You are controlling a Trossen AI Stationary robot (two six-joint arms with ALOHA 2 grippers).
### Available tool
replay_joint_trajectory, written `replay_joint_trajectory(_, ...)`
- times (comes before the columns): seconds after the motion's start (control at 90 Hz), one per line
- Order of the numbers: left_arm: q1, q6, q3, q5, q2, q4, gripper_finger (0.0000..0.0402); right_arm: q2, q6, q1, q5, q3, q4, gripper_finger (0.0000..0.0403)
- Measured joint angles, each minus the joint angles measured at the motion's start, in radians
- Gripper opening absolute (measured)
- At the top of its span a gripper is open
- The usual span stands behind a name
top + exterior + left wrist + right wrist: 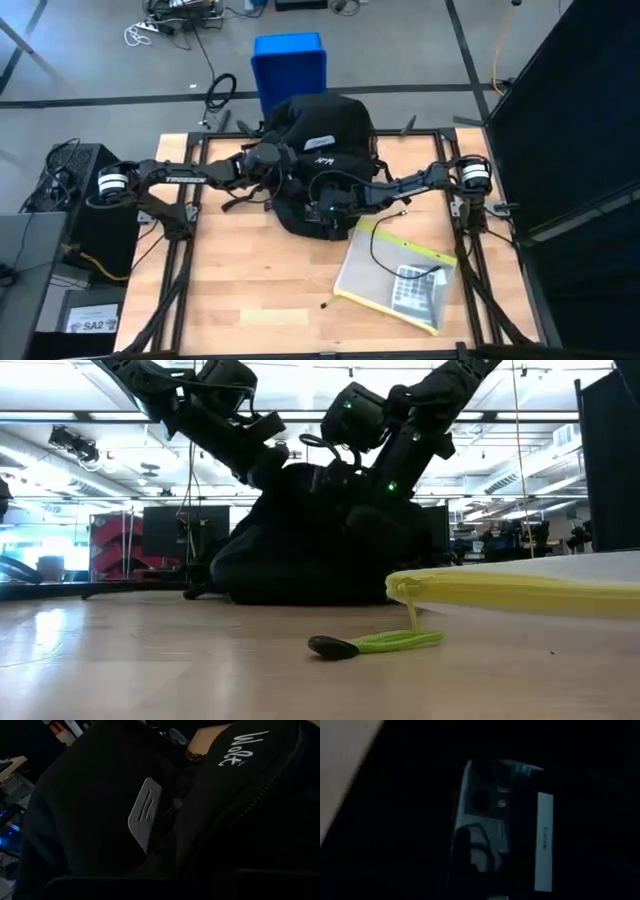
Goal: Unpack backpack
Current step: Remove the cellphone from the backpack
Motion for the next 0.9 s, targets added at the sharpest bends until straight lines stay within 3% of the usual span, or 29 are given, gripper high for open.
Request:
replay_joint_trajectory(0.322, 0.000, 0.002, -0.001, 0.000, 0.000, -0.010, 0.0000, 0.026, 0.101, -0.082, -0.135, 0.004, -0.084, 0.0381)
replay_joint_trajectory(0.567, 0.000, 0.002, -0.001, 0.020, 0.000, -0.015, 0.0000, 0.068, 0.078, -0.088, -0.140, 0.006, -0.084, 0.0324)
replay_joint_trajectory(0.9, 0.002, 0.001, -0.001, 0.027, 0.000, -0.022, 0.0000, -0.057, 0.066, -0.062, -0.099, -0.006, -0.092, 0.0324)
